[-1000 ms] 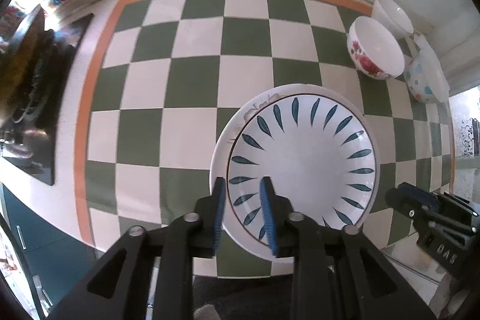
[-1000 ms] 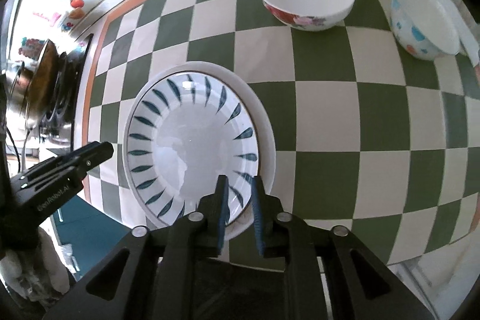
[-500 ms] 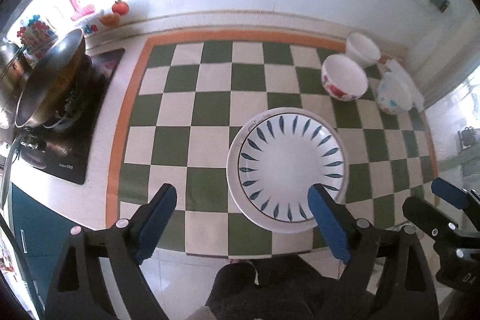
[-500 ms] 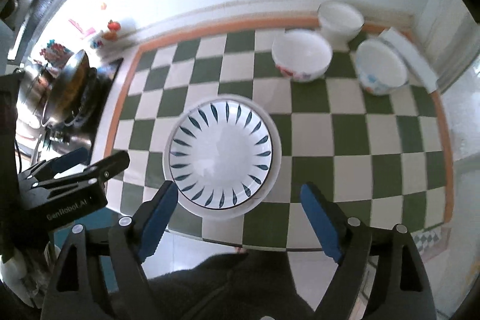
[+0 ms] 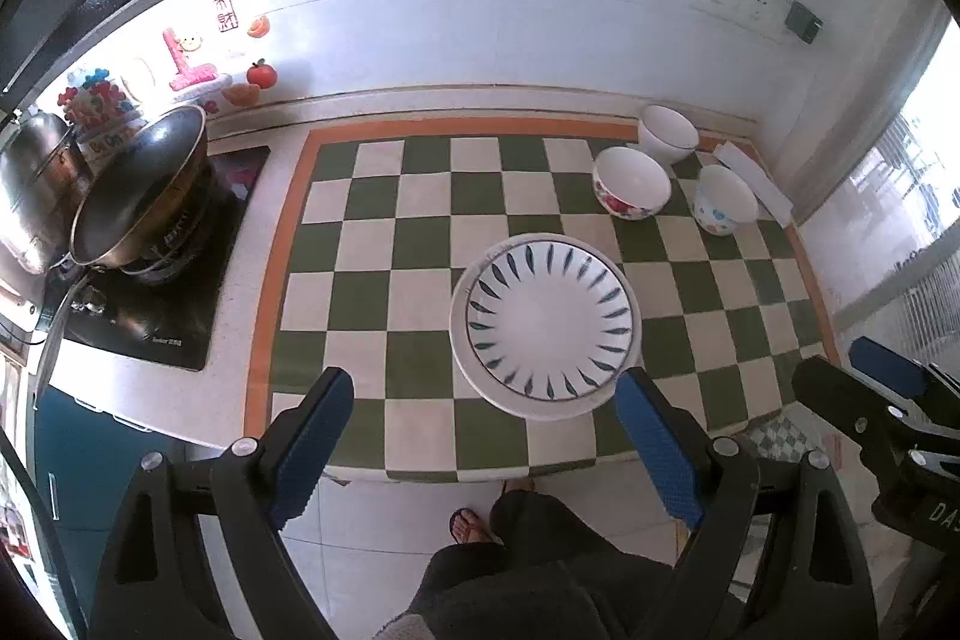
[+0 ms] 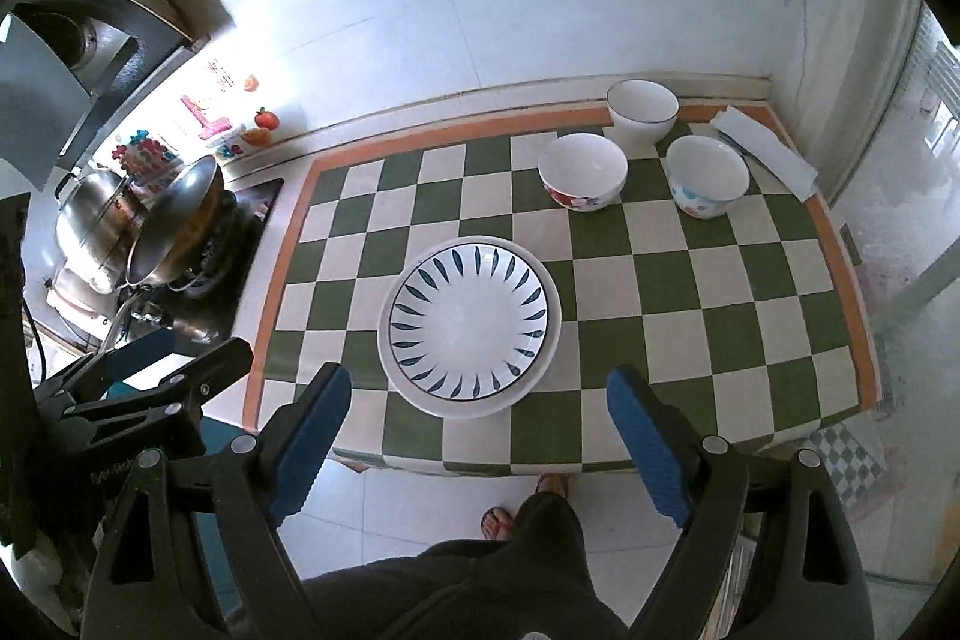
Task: Organize plates and bowls
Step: 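Move both tools toward the white bowls, then grip the rim of a white bowl with both tools, then lift the white bowl with both tools and carry it to the blue-dot bowl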
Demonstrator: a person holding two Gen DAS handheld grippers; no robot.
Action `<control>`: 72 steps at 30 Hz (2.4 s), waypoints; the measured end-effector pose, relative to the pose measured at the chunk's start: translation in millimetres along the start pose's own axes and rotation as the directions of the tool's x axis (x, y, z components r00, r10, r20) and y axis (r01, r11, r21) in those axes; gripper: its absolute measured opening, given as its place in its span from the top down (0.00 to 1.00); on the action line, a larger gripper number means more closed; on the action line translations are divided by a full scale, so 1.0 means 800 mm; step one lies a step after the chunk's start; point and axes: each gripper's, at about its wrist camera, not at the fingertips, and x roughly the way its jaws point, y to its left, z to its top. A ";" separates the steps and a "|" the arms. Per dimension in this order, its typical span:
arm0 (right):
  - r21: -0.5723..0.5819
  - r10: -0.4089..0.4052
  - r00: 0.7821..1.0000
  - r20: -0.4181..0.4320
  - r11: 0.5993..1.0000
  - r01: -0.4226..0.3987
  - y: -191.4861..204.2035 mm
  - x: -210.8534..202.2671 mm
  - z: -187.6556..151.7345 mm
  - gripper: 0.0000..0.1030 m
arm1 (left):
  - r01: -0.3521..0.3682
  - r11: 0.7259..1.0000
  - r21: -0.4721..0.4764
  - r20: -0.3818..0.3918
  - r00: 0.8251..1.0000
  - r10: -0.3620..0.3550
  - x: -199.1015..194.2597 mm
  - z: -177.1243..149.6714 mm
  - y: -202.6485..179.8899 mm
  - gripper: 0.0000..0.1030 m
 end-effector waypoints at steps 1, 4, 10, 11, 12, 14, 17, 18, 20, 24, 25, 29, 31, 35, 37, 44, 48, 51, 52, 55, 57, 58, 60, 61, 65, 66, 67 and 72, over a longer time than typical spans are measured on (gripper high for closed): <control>0.003 0.003 1.000 0.002 1.000 -0.003 0.002 -0.004 -0.003 0.13 | -0.001 1.000 0.001 0.006 1.000 0.001 -0.003 -0.002 0.000 0.13; 0.008 0.004 1.000 0.002 1.000 -0.004 0.007 -0.011 -0.011 0.13 | 0.003 1.000 0.010 0.008 1.000 -0.003 -0.005 -0.006 -0.002 0.13; 0.046 0.022 1.000 0.010 0.999 -0.022 0.000 -0.008 -0.012 0.11 | 0.001 1.000 0.018 0.012 1.000 -0.001 0.008 0.001 -0.007 0.13; 0.059 0.030 1.000 0.008 0.998 -0.030 -0.005 -0.004 -0.009 0.11 | -0.006 1.000 0.024 0.011 1.000 0.006 0.013 0.005 -0.010 0.13; 0.075 0.041 0.999 0.008 0.996 -0.042 -0.013 0.002 -0.005 0.11 | -0.012 1.000 0.025 0.012 1.000 0.012 0.020 0.011 -0.013 0.13; 0.097 0.057 0.998 0.012 0.994 -0.058 -0.029 0.013 0.006 0.11 | -0.024 1.000 0.013 0.014 1.000 0.023 0.032 0.023 -0.017 0.13; 0.128 0.069 0.997 0.018 0.989 -0.071 -0.060 0.038 0.034 0.11 | -0.012 1.000 -0.002 -0.005 1.000 0.012 0.064 0.051 -0.027 0.13; 0.138 0.075 0.997 0.018 0.987 -0.076 -0.071 0.049 0.045 0.11 | -0.012 1.000 -0.001 -0.013 1.000 0.012 0.077 0.061 -0.032 0.13; 0.166 0.076 0.997 0.011 0.983 -0.077 -0.100 0.077 0.071 0.11 | -0.008 1.000 0.000 -0.047 0.999 0.008 0.110 0.087 -0.045 0.13; 0.223 0.097 0.994 -0.042 0.971 -0.085 -0.155 0.146 0.126 0.11 | 0.013 1.000 0.005 -0.141 0.990 -0.012 0.186 0.136 -0.076 0.13; 0.238 0.099 0.993 -0.061 0.968 -0.082 -0.171 0.168 0.142 0.11 | 0.023 1.000 -0.007 -0.181 0.983 -0.024 0.213 0.151 -0.085 0.13; 0.295 0.125 0.981 -0.147 0.952 -0.077 -0.221 0.246 0.186 0.13 | 0.078 0.996 -0.037 -0.294 0.952 -0.085 0.293 0.191 -0.113 0.13; 0.305 0.137 0.974 -0.182 0.949 -0.076 -0.240 0.285 0.208 0.16 | 0.095 0.995 -0.035 -0.331 0.938 -0.101 0.331 0.211 -0.130 0.16; 0.314 0.165 0.952 -0.256 0.946 -0.079 -0.263 0.355 0.239 0.31 | 0.102 0.994 -0.031 -0.396 0.912 -0.106 0.393 0.240 -0.153 0.43; 0.313 0.180 0.941 -0.286 0.946 -0.086 -0.269 0.387 0.250 0.39 | 0.097 0.994 -0.040 -0.425 0.899 -0.105 0.421 0.251 -0.160 0.53; 0.252 0.135 0.909 -0.394 0.967 -0.034 -0.268 0.460 0.265 0.80 | 0.092 0.993 -0.069 -0.478 0.871 -0.114 0.471 0.260 -0.165 0.82; 0.238 0.124 0.909 -0.398 0.971 -0.028 -0.265 0.474 0.266 0.88 | 0.082 0.995 -0.055 -0.470 0.877 -0.098 0.473 0.256 -0.167 0.86; 0.219 0.113 0.908 -0.405 0.975 -0.023 -0.258 0.471 0.264 0.88 | 0.078 0.996 -0.050 -0.467 0.879 -0.092 0.465 0.251 -0.168 0.86; 0.212 0.111 0.909 -0.401 0.977 -0.026 -0.256 0.469 0.261 0.88 | 0.077 0.996 -0.039 -0.463 0.882 -0.086 0.460 0.249 -0.170 0.86; 0.212 0.113 0.911 -0.396 0.977 -0.028 -0.253 0.458 0.253 0.88 | 0.087 0.996 -0.017 -0.451 0.889 -0.085 0.439 0.240 -0.178 0.86; 0.217 0.117 0.913 -0.390 0.976 -0.032 -0.255 0.445 0.248 0.88 | 0.096 0.995 -0.005 -0.445 0.891 -0.088 0.420 0.231 -0.185 0.86; 0.222 0.123 0.915 -0.385 0.974 -0.037 -0.256 0.433 0.243 0.88 | 0.104 0.995 0.001 -0.442 0.892 -0.093 0.412 0.226 -0.190 0.86; 0.223 0.122 0.917 -0.380 0.974 -0.037 -0.258 0.413 0.232 0.88 | 0.118 0.993 0.019 -0.435 0.895 -0.098 0.395 0.214 -0.198 0.86; 0.223 0.122 0.918 -0.377 0.974 -0.038 -0.257 0.406 0.228 0.88 | 0.126 0.992 0.026 -0.436 0.894 -0.102 0.387 0.207 -0.203 0.86; 0.228 0.120 0.920 -0.374 0.973 -0.035 -0.266 0.365 0.198 0.88 | 0.156 0.986 0.052 -0.444 0.888 -0.117 0.355 0.173 -0.222 0.86; 0.231 0.120 0.919 -0.376 0.973 -0.032 -0.268 0.357 0.189 0.88 | 0.161 0.985 0.055 -0.449 0.886 -0.120 0.352 0.167 -0.225 0.86; 0.235 0.121 0.919 -0.376 0.971 -0.031 -0.272 0.348 0.178 0.88 | 0.167 0.984 0.062 -0.455 0.882 -0.121 0.349 0.160 -0.230 0.86; 0.244 0.112 0.913 -0.393 0.970 -0.013 -0.286 0.325 0.135 0.88 | 0.177 0.979 0.100 -0.494 0.863 -0.105 0.353 0.130 -0.248 0.86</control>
